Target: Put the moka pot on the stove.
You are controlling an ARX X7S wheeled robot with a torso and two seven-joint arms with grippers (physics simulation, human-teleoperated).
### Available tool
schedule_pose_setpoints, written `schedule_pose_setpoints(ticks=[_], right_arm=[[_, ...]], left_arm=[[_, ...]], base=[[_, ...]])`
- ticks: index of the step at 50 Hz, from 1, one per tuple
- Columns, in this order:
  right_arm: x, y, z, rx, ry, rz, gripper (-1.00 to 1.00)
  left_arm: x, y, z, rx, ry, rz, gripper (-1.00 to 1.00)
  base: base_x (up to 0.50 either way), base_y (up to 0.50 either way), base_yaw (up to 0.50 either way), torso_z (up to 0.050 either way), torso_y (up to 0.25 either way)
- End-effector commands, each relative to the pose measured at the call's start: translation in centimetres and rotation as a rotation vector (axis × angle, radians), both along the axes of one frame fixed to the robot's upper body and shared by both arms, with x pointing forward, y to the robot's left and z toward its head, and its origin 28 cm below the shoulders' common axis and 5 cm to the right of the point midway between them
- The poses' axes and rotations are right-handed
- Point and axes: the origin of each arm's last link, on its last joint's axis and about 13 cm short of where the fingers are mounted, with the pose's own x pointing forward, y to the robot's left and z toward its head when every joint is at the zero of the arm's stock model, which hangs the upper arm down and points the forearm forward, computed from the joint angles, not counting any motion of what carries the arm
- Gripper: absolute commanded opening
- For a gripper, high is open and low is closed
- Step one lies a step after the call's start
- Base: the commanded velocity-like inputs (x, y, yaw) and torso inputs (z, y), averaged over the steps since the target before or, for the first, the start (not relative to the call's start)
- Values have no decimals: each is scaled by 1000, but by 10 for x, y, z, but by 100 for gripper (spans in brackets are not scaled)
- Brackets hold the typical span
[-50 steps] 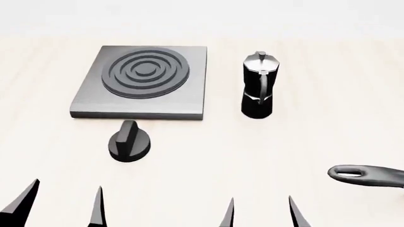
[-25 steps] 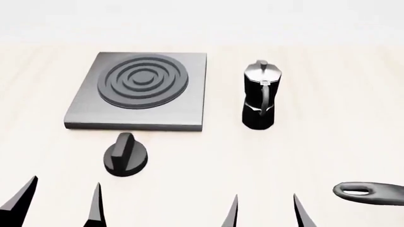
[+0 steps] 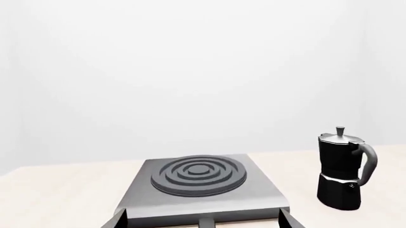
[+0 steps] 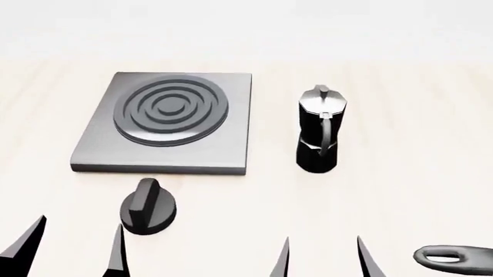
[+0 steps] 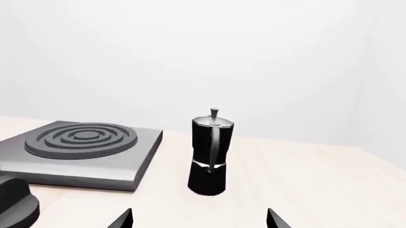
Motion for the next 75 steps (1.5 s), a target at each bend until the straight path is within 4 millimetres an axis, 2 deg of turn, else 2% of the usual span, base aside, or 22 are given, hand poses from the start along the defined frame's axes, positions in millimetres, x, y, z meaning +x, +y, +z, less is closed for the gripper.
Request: schedule_pose_setpoints(ticks=[1,75], right_arm=[[0,0,0,2,1,2,100],[1,1,-1,10,1,11,100]], left_arm=[[0,0,0,0,-1,0,100],[0,-2,-1,9,-1,-7,100]], base=[[121,0,0,0,0],[124,0,0,0,0]])
